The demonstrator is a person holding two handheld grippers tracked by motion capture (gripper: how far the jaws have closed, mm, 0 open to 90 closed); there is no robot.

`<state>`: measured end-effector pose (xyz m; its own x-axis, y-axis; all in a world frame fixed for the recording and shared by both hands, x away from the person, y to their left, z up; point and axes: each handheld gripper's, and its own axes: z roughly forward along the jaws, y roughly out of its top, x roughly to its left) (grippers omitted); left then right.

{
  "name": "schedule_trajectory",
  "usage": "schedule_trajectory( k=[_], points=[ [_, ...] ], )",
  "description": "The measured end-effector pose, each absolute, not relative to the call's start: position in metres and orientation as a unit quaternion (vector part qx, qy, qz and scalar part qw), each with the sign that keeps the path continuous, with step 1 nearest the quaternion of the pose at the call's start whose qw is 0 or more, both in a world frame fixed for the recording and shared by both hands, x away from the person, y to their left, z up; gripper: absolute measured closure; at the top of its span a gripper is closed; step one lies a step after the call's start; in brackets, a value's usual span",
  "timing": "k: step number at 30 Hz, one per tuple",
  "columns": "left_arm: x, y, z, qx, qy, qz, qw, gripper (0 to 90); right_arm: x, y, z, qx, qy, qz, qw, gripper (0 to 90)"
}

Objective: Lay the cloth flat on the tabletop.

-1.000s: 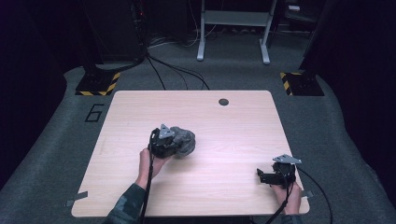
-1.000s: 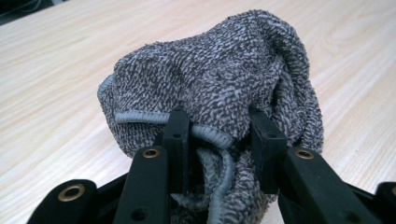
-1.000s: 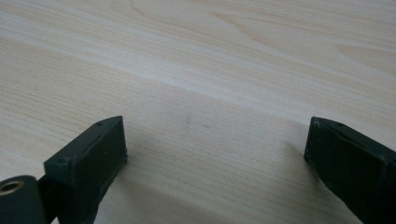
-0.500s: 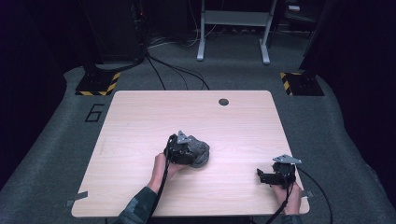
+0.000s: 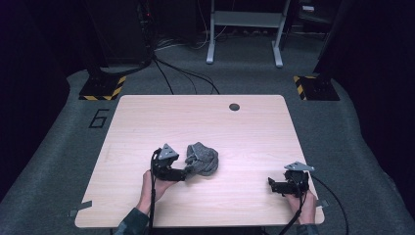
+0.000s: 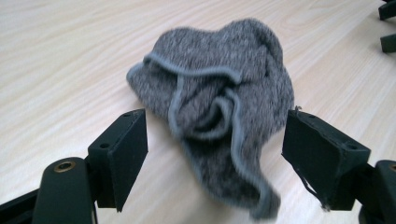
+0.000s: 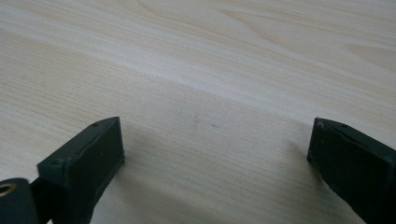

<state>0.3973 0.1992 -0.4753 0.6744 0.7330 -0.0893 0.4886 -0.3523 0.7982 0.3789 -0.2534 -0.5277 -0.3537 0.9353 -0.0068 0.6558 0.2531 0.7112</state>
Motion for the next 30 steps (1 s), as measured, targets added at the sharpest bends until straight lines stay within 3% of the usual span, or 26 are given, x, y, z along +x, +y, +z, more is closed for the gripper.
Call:
schedule_trajectory(
  k=[11, 18, 23, 24, 27, 30],
  points=[
    [0.384, 0.213, -0.489, 0.801, 0.388, 0.115, 0.44, 29.4, 0.384, -0.208, -0.504, 0.473, 0.774, 0.378, 0.186, 7.1],
    [0.382, 0.208, -0.491, 0.804, 0.382, 0.114, 0.441, 49.1, 0.404, -0.126, -0.473, 0.389, 0.813, 0.396, 0.176, 17.1],
    [0.381, 0.204, -0.492, 0.808, 0.371, 0.099, 0.446, 58.5, 0.414, -0.08, -0.463, 0.339, 0.834, 0.396, 0.18, 21.5],
    [0.38, 0.203, -0.491, 0.808, 0.365, 0.092, 0.453, 64.3, 0.417, -0.06, -0.462, 0.324, 0.841, 0.392, 0.186, 26.3],
    [0.38, 0.202, -0.491, 0.81, 0.36, 0.094, 0.453, 69.6, 0.42, -0.043, -0.462, 0.313, 0.849, 0.382, 0.188, 31.1],
    [0.381, 0.2, -0.491, 0.814, 0.354, 0.09, 0.452, 77.8, 0.425, -0.019, -0.463, 0.291, 0.857, 0.375, 0.203, 44.6]
  ],
)
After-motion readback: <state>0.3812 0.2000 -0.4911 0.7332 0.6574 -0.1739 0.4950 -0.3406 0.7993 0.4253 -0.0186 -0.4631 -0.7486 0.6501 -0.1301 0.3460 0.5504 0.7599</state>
